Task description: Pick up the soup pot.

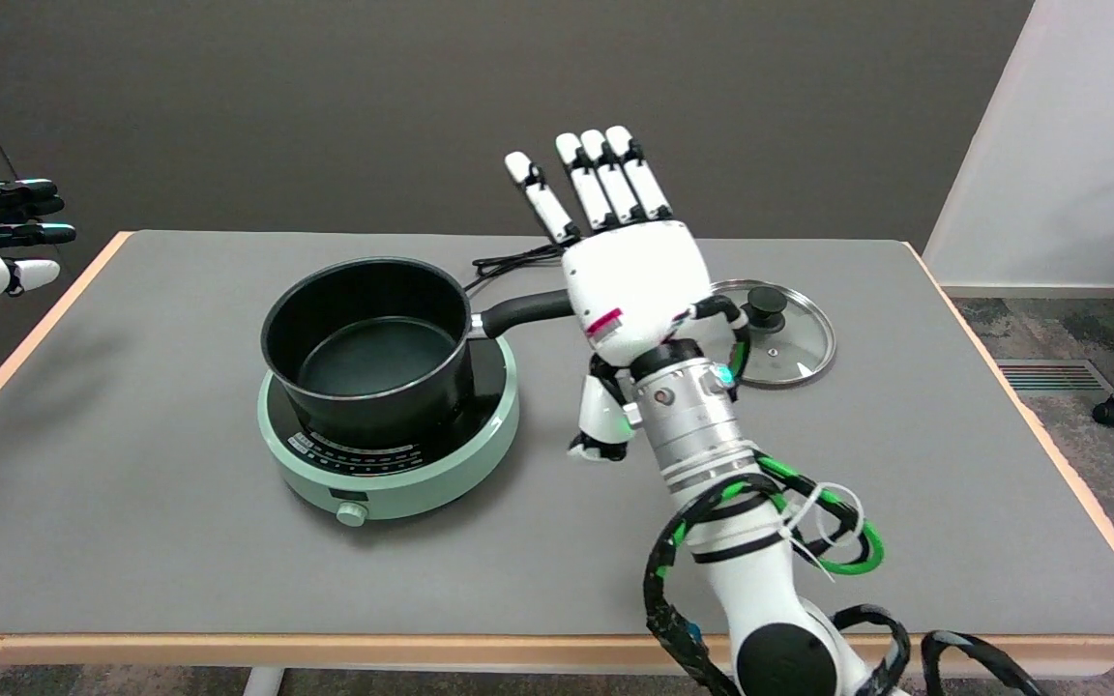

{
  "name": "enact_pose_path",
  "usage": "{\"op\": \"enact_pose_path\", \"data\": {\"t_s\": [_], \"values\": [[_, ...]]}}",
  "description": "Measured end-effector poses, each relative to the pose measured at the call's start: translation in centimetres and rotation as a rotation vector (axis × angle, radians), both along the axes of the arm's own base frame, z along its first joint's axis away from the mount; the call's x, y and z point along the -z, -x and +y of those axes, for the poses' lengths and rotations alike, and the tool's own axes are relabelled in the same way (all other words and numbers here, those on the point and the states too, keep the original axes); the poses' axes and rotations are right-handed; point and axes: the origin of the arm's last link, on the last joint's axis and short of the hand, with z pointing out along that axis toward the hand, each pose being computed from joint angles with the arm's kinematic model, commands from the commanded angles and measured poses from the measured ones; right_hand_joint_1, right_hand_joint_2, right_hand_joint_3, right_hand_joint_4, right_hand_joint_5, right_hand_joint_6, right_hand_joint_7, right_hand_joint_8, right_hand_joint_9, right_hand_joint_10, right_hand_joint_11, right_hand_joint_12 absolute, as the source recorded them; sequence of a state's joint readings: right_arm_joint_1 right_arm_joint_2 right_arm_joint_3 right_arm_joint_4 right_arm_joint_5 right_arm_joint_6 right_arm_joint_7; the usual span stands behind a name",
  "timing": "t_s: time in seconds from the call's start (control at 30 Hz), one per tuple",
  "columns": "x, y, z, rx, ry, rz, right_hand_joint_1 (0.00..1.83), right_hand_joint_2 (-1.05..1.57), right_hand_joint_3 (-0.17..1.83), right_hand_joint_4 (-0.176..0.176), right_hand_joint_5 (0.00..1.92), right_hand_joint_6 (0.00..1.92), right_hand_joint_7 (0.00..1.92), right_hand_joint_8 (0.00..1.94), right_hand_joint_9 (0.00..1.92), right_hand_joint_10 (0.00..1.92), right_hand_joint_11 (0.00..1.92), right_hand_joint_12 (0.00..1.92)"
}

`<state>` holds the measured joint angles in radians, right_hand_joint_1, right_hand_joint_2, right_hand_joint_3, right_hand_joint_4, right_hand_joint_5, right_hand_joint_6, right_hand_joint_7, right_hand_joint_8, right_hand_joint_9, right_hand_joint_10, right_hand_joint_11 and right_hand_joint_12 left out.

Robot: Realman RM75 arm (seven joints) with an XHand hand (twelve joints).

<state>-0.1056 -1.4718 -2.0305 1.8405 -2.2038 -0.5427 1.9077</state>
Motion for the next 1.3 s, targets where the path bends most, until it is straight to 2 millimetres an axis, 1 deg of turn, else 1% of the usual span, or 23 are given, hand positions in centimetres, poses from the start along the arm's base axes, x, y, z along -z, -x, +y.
{"op": "enact_pose_path", "data": {"t_s": [0.07, 0.17, 0.4, 0.47, 0.57, 0.7, 1.03, 1.3], "values": [[0.4, 0.0, -0.4, 0.01, -0.011, 0.002, 1.16, -0.98, 1.47, 0.176, 0.02, 0.02, 0.02, 0.02, 0.02, 0.02, 0.02, 0.02], [0.7, -0.1, -0.9, 0.024, -0.023, 0.009, 1.15, -0.93, 1.51, 0.176, 0.01, 0.01, 0.01, 0.01, 0.01, 0.01, 0.01, 0.01], [1.1, -0.1, -2.7, 0.071, -0.047, 0.017, 1.14, -0.89, 1.35, 0.176, 0.01, 0.01, 0.01, 0.01, 0.01, 0.01, 0.01, 0.01], [1.1, -0.2, -3.2, 0.082, -0.049, 0.019, 1.14, -0.88, 1.33, 0.176, 0.01, 0.01, 0.01, 0.01, 0.01, 0.01, 0.01, 0.01], [1.1, -0.2, -4.0, 0.101, -0.051, 0.022, 1.14, -0.85, 1.22, 0.176, 0.01, 0.01, 0.01, 0.01, 0.01, 0.01, 0.01, 0.01], [1.0, 0.0, -5.1, 0.128, -0.047, 0.023, 1.14, -0.83, 1.16, 0.176, 0.0, 0.0, 0.0, 0.0, 0.0, 0.0, 0.0, 0.0], [0.2, 0.3, -7.4, 0.187, 0.002, 0.016, 1.14, -0.81, 1.11, 0.176, 0.0, 0.0, 0.0, 0.0, 0.0, 0.0, 0.0, 0.0], [0.2, 0.6, -8.9, 0.231, 0.032, 0.012, 1.15, -0.81, 1.08, 0.176, 0.0, 0.0, 0.0, 0.0, 0.0, 0.0, 0.0, 0.0]]}}
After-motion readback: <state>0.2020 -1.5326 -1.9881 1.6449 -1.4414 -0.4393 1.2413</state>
